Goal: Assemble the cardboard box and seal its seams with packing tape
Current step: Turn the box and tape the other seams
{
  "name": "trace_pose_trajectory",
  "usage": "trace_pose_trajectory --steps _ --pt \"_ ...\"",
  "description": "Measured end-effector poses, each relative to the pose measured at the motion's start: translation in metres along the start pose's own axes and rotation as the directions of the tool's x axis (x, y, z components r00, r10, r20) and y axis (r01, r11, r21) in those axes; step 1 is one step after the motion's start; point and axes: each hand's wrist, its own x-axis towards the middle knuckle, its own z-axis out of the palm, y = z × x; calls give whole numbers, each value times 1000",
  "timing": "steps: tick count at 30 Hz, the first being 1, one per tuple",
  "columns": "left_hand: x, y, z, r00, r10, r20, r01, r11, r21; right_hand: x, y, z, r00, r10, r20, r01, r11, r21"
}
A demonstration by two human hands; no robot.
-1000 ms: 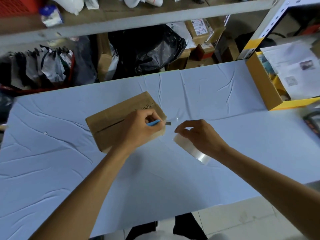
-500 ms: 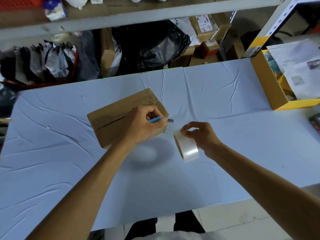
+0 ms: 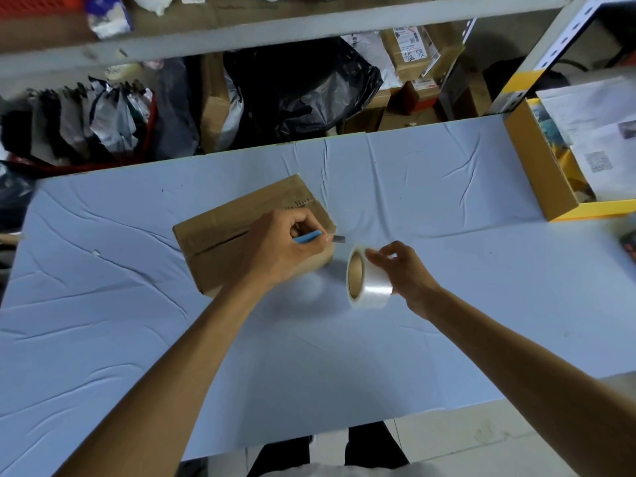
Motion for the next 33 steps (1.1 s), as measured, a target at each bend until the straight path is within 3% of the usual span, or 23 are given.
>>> trace_pose_trajectory --steps 6,11,15,23,29,33 --pt "1 0 0 1000 8 -8 -8 1000 6 -2 7 9 973 -223 -54 201 941 -272" --pt "1 -2 0 1000 1 -16 -1 1000 1 -5 9 27 948 -300 -109 249 908 -336" --pt "2 -4 1 1000 -1 -28 2 1000 11 -3 8 27 943 -326 -73 279 888 -366" --pt "4 -8 1 1000 -13 -21 13 1000 -14 -7 12 28 893 -350 -282 291 928 -231" --pt "3 -4 0 1000 4 -13 -4 1000 0 -1 6 25 905 -281 -320 258 960 -112" --pt "3 -4 0 1000 2 -19 -2 1000 2 -1 8 27 882 -358 -306 309 930 -198"
